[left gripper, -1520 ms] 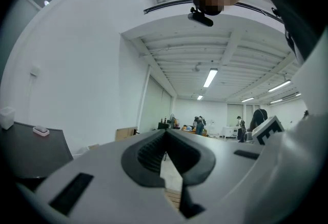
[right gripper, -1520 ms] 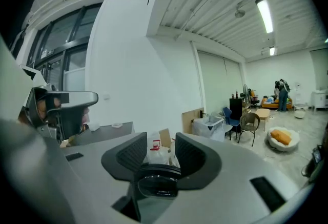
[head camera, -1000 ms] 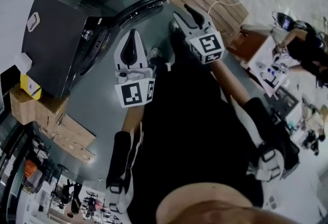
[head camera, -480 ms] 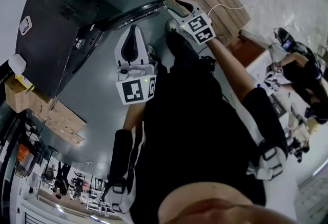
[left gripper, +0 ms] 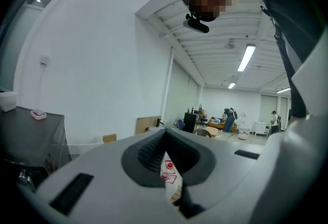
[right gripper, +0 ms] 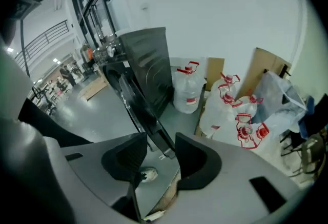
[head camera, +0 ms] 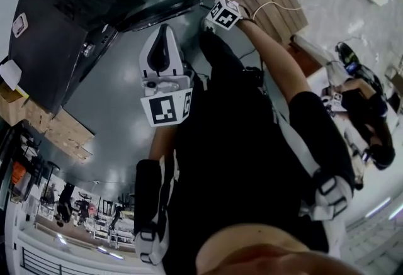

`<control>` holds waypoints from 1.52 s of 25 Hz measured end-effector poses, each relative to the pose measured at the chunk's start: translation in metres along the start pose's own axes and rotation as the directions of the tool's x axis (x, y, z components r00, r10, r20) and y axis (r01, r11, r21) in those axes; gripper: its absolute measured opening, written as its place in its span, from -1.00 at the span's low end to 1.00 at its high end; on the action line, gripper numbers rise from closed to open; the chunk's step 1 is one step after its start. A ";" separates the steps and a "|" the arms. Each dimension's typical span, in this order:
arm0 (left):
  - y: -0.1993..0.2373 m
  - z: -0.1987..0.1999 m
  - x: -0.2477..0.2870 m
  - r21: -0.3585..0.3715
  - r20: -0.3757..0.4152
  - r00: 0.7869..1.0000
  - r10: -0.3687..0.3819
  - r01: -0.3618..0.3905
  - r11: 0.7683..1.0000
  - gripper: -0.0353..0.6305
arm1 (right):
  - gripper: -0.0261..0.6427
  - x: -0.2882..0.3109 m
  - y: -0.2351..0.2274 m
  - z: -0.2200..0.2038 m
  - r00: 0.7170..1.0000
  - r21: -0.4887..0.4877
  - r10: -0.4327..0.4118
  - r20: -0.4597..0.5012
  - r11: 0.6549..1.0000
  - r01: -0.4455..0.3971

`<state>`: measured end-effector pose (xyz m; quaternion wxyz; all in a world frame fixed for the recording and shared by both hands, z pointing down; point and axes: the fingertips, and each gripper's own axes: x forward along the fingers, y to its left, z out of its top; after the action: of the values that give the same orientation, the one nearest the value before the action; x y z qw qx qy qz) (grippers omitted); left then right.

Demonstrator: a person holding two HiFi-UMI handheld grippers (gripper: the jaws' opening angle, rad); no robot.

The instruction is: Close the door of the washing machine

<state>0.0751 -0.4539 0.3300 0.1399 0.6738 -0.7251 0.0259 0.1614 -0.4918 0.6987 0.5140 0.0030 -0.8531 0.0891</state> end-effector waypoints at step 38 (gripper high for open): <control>0.027 -0.053 -0.064 -0.048 -0.013 1.000 -0.015 0.014 0.999 -0.88 | -0.67 0.119 0.059 -0.096 0.993 -0.120 -0.015 -0.118 0.993 0.001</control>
<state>0.0605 -0.3776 0.3700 0.1610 0.6753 -0.7197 0.0121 0.1840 -0.4082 0.8383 0.5634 -0.0295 -0.8249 0.0359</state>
